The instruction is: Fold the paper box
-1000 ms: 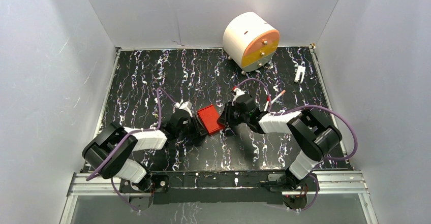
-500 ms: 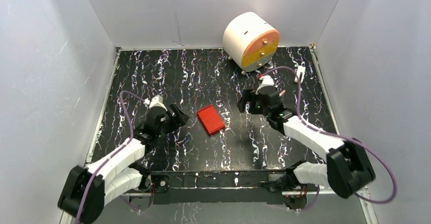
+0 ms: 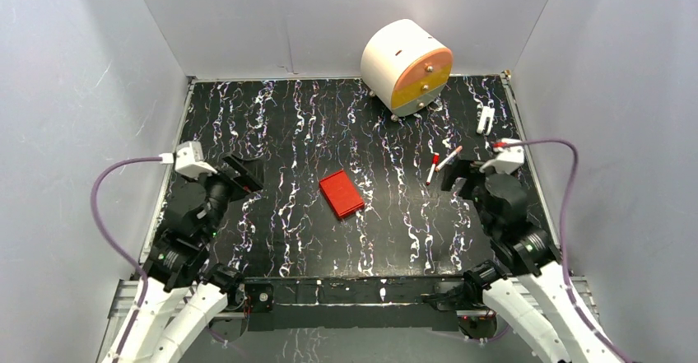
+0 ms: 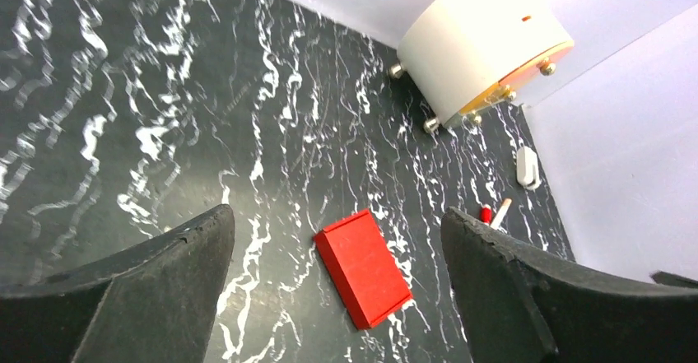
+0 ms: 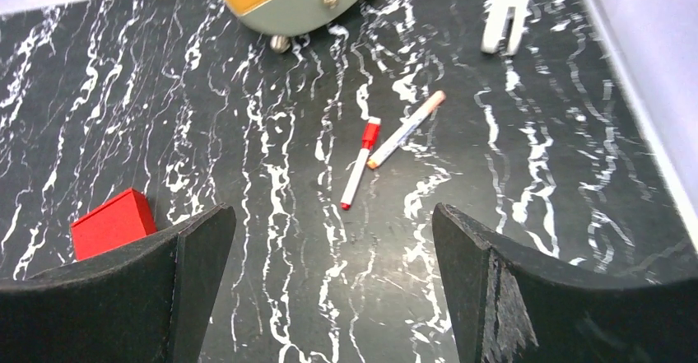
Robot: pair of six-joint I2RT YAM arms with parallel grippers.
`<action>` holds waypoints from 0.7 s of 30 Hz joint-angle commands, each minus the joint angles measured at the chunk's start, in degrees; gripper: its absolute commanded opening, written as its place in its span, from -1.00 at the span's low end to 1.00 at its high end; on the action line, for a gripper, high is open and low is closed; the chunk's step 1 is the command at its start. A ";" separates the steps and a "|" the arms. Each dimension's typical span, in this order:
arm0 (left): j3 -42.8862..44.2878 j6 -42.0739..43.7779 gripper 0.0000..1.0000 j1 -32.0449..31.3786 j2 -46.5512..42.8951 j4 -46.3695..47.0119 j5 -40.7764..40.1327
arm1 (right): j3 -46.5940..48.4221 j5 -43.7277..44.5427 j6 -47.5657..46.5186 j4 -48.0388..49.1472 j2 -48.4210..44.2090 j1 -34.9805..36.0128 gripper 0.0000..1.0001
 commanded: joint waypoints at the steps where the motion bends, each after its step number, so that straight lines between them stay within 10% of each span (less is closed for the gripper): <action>1: 4.30 11.03 0.85 0.21 -3.32 -7.13 -5.10 | 3.58 6.73 -3.27 -8.77 -8.98 -0.30 0.97; 21: -4.26 15.17 0.85 0.21 -18.57 -3.67 -8.60 | 2.08 7.60 -3.97 -11.89 -22.14 -0.30 0.97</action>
